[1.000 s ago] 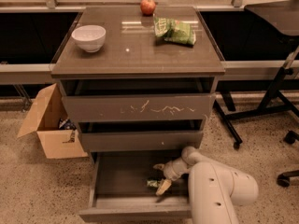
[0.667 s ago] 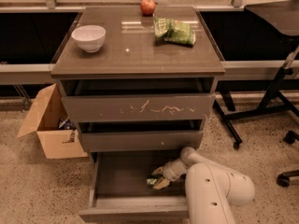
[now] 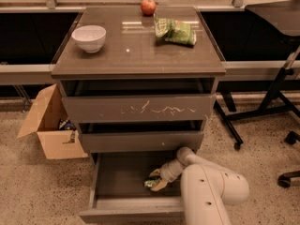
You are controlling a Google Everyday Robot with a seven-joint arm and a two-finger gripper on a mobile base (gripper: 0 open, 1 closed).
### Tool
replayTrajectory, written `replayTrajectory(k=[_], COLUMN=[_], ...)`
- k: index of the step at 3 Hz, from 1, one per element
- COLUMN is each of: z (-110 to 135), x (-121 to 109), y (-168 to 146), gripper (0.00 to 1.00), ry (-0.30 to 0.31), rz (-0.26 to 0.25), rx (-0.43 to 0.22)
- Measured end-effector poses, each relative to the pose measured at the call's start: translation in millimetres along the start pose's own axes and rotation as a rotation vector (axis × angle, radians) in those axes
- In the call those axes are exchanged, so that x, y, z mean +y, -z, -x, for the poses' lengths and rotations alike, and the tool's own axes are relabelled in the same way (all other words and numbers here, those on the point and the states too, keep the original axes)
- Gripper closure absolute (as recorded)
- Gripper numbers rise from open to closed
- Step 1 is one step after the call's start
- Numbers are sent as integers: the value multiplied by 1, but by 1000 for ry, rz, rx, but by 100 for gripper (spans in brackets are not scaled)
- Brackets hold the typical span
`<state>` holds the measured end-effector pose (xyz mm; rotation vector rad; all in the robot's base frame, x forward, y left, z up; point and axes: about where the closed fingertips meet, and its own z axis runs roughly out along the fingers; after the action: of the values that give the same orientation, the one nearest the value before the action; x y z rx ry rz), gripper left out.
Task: Pick green can from bottom drawer and place on counter
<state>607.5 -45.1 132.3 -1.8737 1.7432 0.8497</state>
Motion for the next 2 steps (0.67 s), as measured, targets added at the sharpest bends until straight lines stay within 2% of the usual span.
replayTrajectory(k=[1,2], z=[2,17], x=[0,10], y=[2,26], gripper=[100,100], ry=[0,78], rz=[0,-17], rx=[0,-48])
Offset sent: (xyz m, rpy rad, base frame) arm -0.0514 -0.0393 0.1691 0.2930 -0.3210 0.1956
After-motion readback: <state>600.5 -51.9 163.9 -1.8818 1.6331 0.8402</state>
